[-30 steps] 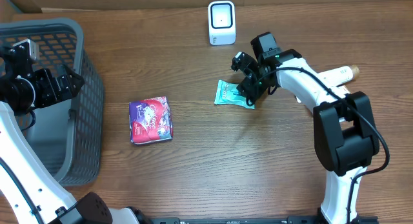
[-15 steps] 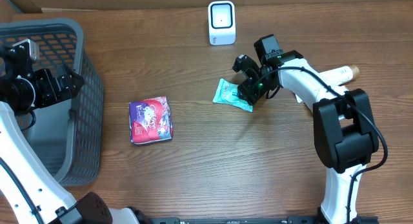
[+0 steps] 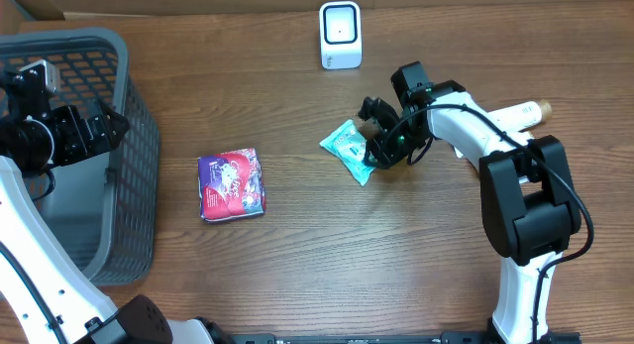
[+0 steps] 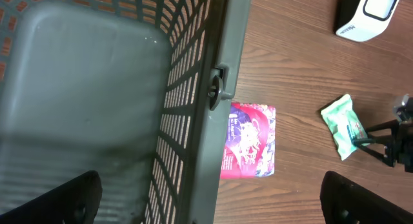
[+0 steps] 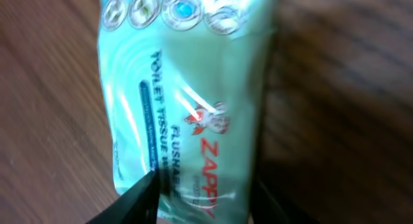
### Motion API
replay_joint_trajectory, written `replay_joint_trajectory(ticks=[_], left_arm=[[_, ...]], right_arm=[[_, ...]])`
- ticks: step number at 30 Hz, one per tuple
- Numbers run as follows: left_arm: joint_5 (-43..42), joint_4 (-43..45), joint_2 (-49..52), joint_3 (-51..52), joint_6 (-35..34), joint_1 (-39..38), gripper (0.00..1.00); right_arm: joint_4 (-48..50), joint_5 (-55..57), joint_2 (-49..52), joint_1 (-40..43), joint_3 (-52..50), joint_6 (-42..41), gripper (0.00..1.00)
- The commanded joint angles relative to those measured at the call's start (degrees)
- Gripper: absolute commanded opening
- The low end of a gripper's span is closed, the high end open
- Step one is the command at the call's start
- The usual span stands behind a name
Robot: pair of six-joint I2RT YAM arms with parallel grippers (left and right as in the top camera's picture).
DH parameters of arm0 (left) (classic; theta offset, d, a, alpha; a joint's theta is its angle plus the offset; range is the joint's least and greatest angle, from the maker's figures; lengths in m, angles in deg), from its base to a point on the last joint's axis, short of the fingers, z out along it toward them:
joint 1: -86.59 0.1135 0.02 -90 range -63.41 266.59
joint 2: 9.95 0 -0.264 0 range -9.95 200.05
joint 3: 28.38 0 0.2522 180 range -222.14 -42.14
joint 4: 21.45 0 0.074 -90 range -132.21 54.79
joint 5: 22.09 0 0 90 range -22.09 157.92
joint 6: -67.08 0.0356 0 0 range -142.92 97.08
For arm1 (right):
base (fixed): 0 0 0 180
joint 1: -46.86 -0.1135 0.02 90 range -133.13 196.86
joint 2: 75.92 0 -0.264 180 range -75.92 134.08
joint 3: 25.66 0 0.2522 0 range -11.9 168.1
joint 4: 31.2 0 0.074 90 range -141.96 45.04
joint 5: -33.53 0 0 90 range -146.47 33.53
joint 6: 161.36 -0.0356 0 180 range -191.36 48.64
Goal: Scan the item barcode
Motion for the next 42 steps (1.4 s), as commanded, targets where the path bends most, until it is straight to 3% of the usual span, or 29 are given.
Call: replay_joint_trajectory(ticks=[1, 3, 7, 11, 17, 23, 27, 33, 35, 42], left_arm=[[0.13, 0.07, 0.35, -0.09, 0.20, -0.09, 1.00], [0.13, 0.07, 0.35, -0.09, 0.20, -0.09, 0.99], [0.13, 0.07, 0.35, -0.09, 0.20, -0.09, 0.99], [0.13, 0.07, 0.35, -0.09, 0.20, -0.09, 1.00], [0.13, 0.07, 0.35, -0.09, 0.20, -0.09, 0.99], [0.13, 0.04, 0.35, -0.09, 0.20, -0.09, 0.99], [0.13, 0.04, 0.35, -0.09, 0.20, -0.09, 0.99], [0.13, 0.04, 0.35, -0.09, 0.20, -0.09, 1.00], [0.13, 0.07, 0.35, -0.09, 0.20, -0.09, 1.00], [0.13, 0.07, 0.35, -0.09, 0.20, -0.09, 1.00]], right_arm=[[1.07, -1.01, 2.29, -0.31, -4.39, -0.35, 0.47], [2.86, -1.38, 2.29, -0.31, -6.56, -1.62, 0.46], [4.42, -1.68, 2.29, -0.31, -7.93, -3.13, 0.31], [4.42, -1.81, 2.27, -0.20, -7.41, -6.10, 0.04], [0.13, -1.84, 2.19, 0.42, -3.50, -13.66, 0.04], [-10.54, 0.70, 1.57, 0.85, 6.88, -19.23, 0.04], [-16.11, 16.31, -0.68, -1.11, 13.20, -26.75, 0.04], [-24.02, 58.42, -2.71, -9.40, 17.64, -45.59, 0.04], [-26.27, 66.31, -2.64, -12.00, 17.51, -49.90, 0.04], [-28.02, 71.73, -2.62, -18.86, 17.35, -55.98, 0.04]])
